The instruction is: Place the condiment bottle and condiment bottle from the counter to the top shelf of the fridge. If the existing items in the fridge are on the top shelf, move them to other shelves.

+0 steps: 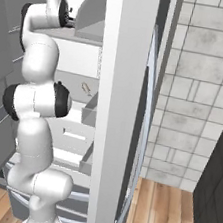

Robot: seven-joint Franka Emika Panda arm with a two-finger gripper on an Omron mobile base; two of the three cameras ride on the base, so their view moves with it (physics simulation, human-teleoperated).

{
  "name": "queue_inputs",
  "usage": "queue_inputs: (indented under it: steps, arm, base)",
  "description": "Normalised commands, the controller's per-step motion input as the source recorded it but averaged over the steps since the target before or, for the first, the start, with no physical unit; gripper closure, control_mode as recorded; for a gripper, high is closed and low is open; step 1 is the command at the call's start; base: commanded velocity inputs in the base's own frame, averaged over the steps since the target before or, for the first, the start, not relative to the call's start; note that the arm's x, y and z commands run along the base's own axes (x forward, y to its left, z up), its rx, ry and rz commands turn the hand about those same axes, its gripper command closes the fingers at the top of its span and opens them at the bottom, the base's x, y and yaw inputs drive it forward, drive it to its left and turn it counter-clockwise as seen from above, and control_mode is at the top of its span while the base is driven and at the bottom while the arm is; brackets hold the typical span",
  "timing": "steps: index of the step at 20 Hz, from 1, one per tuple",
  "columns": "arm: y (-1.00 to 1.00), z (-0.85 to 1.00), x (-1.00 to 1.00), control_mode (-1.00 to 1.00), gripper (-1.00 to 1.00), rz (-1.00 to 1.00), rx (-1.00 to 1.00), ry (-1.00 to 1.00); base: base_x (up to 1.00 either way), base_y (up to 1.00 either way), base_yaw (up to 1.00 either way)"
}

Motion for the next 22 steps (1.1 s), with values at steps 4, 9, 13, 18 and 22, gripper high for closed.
queue_inputs:
  steps: [4, 9, 13, 18, 22]
  arm:
    - [0.04, 0.00, -0.78, -1.00, 1.00, 0.00, 0.00, -0.36]
    - [0.00, -0.01, -0.90, -1.00, 1.00, 0.00, 0.00, -0.42]
    - [0.00, 0.22, -1.00, -1.00, 1.00, 0.00, 0.01, -0.48]
    - [-0.13, 0.52, -1.00, -1.00, 1.00, -0.01, 0.03, -0.38]
    - [-0.31, 0.57, -1.00, -1.00, 1.00, -0.05, 0.06, -0.13]
  base:
    - [0.00, 0.00, 0.00]
    - [0.00, 0.00, 0.00]
    - [0.00, 0.00, 0.00]
    - [0.00, 0.00, 0.00]
    - [0.00, 0.00, 0.00]
